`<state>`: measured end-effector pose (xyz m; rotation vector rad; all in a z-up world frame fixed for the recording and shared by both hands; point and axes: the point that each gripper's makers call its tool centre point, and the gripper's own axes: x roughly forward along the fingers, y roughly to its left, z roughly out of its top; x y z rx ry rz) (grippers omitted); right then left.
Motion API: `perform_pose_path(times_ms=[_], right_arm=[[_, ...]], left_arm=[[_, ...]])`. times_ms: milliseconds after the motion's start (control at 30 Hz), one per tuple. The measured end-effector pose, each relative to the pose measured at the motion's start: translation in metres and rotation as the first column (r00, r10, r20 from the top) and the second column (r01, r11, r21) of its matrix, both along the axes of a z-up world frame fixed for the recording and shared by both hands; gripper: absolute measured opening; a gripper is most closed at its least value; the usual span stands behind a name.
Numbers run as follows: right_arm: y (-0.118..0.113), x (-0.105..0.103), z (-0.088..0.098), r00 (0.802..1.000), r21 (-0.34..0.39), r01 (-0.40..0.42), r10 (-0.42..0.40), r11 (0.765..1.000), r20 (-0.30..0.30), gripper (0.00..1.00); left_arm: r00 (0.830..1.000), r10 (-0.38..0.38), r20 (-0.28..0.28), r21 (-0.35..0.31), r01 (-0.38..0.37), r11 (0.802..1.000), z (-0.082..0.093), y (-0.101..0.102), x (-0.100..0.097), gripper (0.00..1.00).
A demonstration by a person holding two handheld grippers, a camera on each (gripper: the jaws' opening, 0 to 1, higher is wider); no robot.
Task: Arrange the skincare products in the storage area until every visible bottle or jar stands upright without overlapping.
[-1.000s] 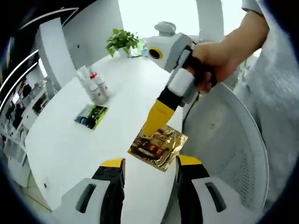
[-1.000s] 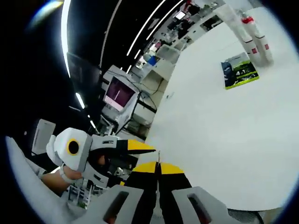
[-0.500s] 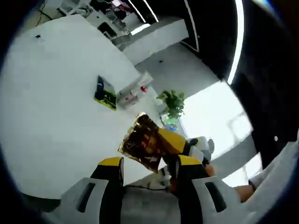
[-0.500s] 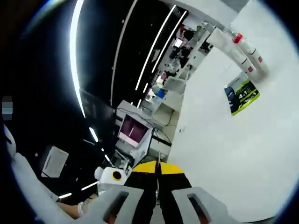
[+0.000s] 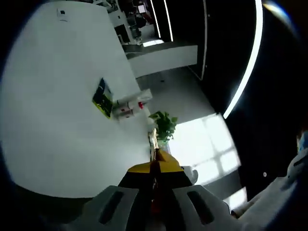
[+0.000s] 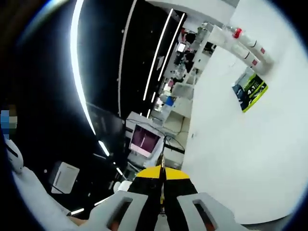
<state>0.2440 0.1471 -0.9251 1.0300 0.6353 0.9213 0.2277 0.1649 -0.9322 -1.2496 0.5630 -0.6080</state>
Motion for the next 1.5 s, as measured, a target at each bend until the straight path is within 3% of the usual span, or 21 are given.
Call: perform_pose_path(times_ms=[400, 567, 700, 833, 933, 1067, 1133, 1267, 1500], right_arm=[[0.019, -0.026, 0.0, 0.99, -0.032, -0.136, 0.137, 0.99, 0.024, 0.0], [0.018, -0.029, -0.001, 0.983, -0.069, -0.168, 0.173, 0.983, 0.066, 0.0], [0.013, -0.025, 0.001, 0.984, -0.054, -0.163, 0.166, 0.985, 0.058, 0.11], [0.007, -0.017, 0.004, 0.987, -0.029, -0.149, 0.151, 0.988, 0.053, 0.07], [0.005, -0.016, 0.009, 0.985, -0.021, -0.164, 0.165, 0.986, 0.058, 0.0], [0.001, -0.014, 0.008, 0.986, -0.008, -0.161, 0.162, 0.987, 0.045, 0.0], [0.0, -0.014, 0.006, 0.987, -0.004, -0.153, 0.153, 0.988, 0.039, 0.0], [0.002, -0.017, 0.005, 0.988, -0.026, -0.15, 0.151, 0.988, 0.039, 0.0], [0.008, -0.022, -0.001, 0.986, -0.023, -0.167, 0.167, 0.986, -0.019, 0.0]], left_arm=[[0.999, 0.042, 0.011, -0.001, -0.042, 0.999, 0.007, 0.023, 0.01, 0.0], [1.0, 0.006, 0.02, -0.007, -0.006, 1.0, 0.01, 0.024, 0.007, 0.0], [0.998, -0.056, 0.019, -0.018, 0.056, 0.998, 0.012, 0.019, 0.001, 0.0], [0.987, -0.16, -0.014, -0.044, 0.159, 0.986, 0.01, 0.003, -0.011, 0.0], [0.98, -0.197, -0.006, -0.004, 0.197, 0.98, 0.005, -0.007, -0.013, 0.0], [0.981, -0.192, -0.014, -0.026, 0.192, 0.981, 0.006, -0.01, -0.012, 0.0], [0.985, -0.174, 0.003, 0.002, 0.174, 0.985, 0.004, -0.01, -0.011, 0.0], [0.989, -0.143, 0.019, 0.01, 0.143, 0.99, 0.002, -0.008, -0.016, 0.0], [0.997, -0.07, 0.017, -0.008, 0.07, 0.998, -0.006, 0.001, -0.032, 0.0]])
